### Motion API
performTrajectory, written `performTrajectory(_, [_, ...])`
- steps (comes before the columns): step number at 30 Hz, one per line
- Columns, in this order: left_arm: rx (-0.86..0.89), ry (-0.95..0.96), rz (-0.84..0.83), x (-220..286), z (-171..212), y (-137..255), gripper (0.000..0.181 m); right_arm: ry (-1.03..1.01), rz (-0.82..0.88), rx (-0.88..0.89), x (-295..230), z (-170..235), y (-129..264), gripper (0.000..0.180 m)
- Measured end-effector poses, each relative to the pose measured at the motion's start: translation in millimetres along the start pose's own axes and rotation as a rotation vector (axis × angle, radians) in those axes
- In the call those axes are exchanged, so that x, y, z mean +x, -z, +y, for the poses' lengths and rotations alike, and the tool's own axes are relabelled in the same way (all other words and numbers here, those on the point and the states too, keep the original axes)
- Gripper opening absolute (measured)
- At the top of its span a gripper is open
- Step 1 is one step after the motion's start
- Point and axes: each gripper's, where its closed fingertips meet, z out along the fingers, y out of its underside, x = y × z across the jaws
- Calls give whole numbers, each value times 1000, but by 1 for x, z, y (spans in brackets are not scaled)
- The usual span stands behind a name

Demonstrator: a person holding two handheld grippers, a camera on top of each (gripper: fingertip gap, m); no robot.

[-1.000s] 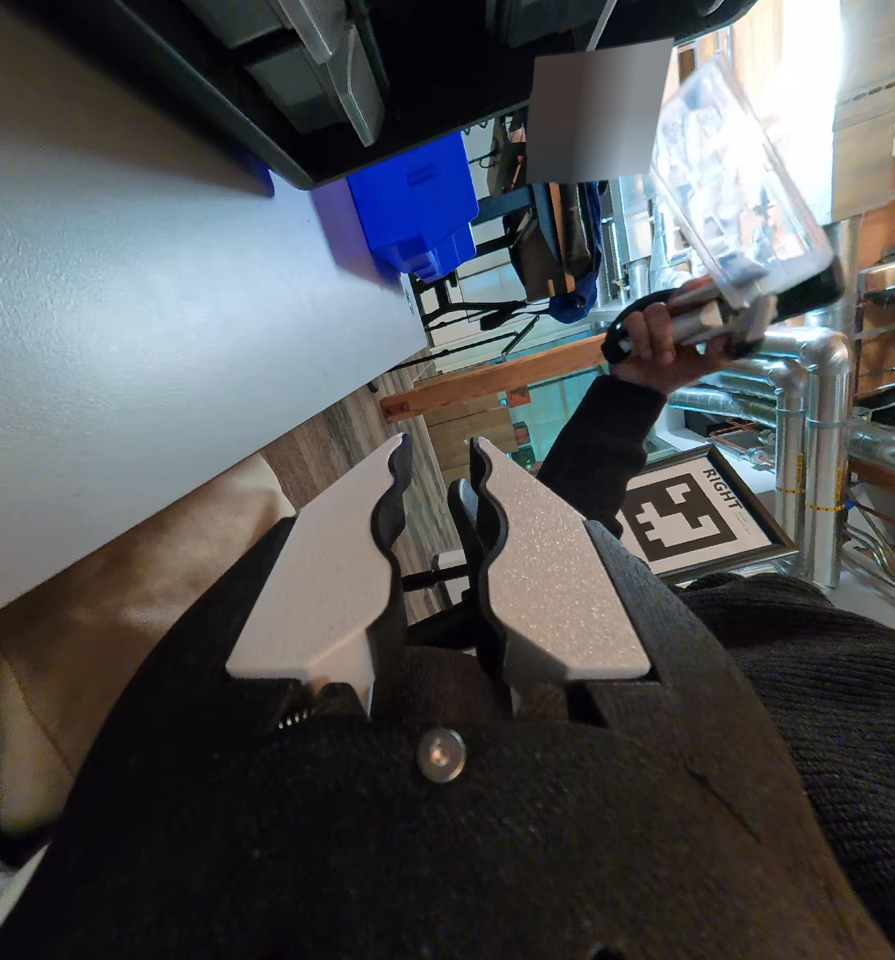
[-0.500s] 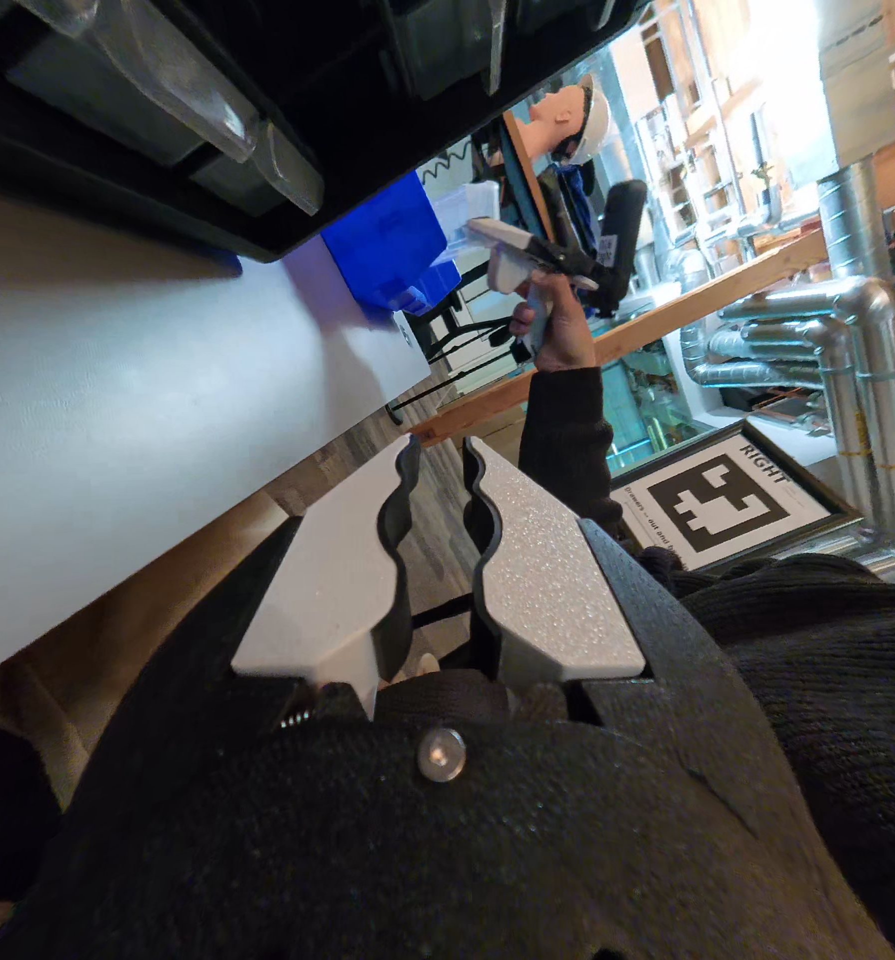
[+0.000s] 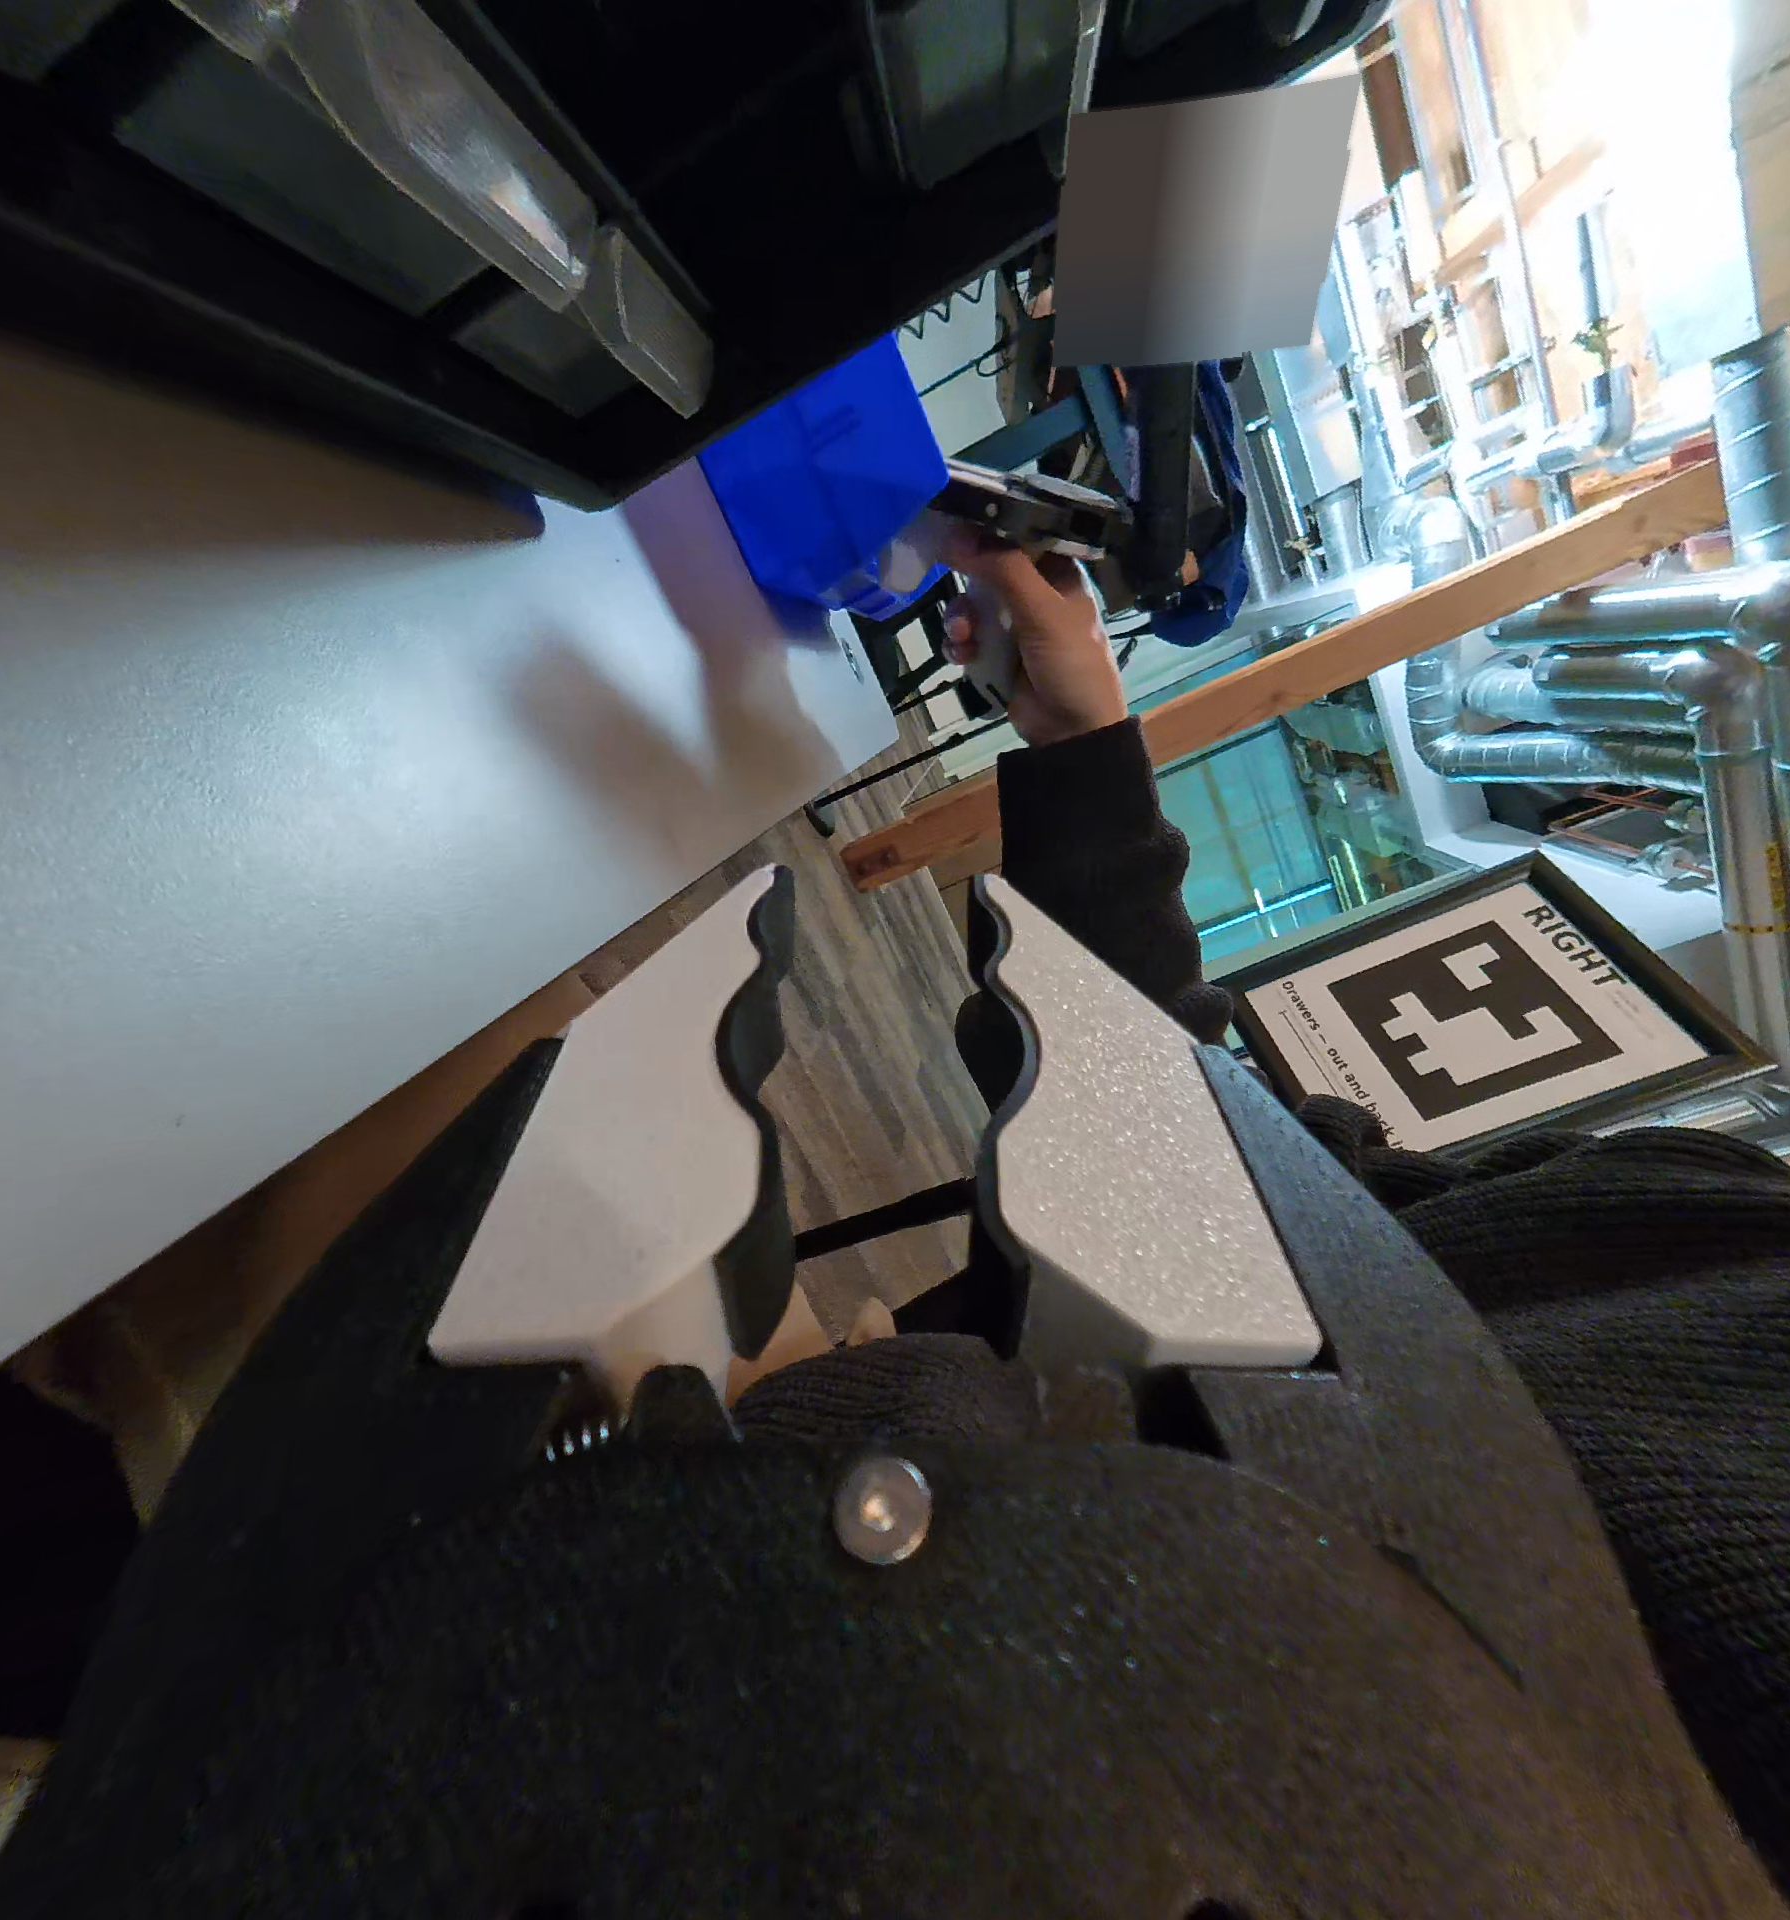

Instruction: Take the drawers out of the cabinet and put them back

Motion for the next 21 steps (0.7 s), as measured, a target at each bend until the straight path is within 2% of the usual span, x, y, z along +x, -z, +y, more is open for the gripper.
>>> performTrajectory(1, [0,5,2,0,0,0,31,-3,-5,-3,-2,1,-2,16])
performTrajectory(7, [-4,7,6,1,1,0,31,-61,-46,43,-2,-5,1,35])
performTrajectory(13, [-6,-2,1,1,1,-1,33,-119,-1,210,24,-27,31,37])
performTrajectory(16, [-5,-18,-11,1,0,0,35,-176,106,331,58,-35,54,42])
performTrajectory(21, [-6,-31,-19,1,0,0,36,-301,397,441,134,-9,89,50])
